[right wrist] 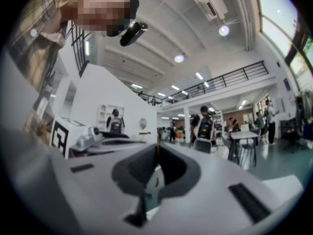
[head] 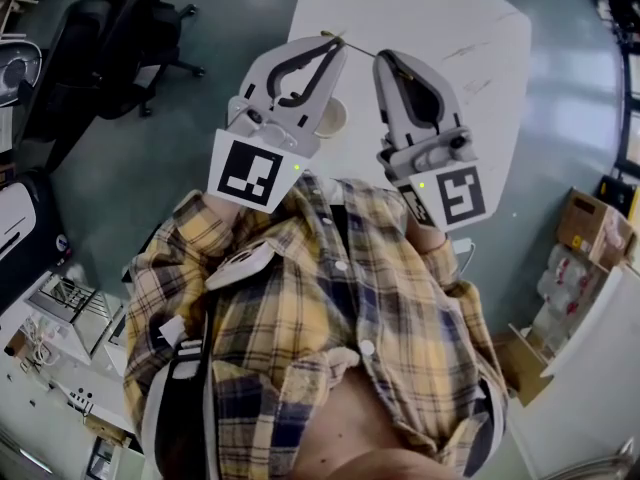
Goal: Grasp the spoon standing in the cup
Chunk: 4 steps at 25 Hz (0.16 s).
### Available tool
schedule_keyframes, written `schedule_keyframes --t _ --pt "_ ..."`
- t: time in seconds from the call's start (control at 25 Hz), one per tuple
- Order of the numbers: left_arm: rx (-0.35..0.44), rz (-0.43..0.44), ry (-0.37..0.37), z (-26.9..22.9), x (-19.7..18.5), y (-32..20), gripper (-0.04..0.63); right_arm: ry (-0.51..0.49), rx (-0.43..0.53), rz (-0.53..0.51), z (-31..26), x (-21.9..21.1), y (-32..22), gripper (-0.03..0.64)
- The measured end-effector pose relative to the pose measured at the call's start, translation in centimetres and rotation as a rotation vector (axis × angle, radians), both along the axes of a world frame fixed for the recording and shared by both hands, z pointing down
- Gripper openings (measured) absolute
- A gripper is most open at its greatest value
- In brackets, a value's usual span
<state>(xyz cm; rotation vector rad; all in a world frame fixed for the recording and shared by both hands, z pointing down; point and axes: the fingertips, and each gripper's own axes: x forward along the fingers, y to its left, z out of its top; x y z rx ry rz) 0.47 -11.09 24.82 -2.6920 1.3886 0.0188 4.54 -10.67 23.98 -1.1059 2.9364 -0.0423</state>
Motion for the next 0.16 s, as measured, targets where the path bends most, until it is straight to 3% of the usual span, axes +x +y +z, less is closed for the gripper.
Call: schedule_keyframes --t 0.16 --pt "0.032 0.016 -0.005 -0.62 0.22 -0.05 0.015 -0.003 0.002 0.002 -0.13 0.38 -0.23 0.032"
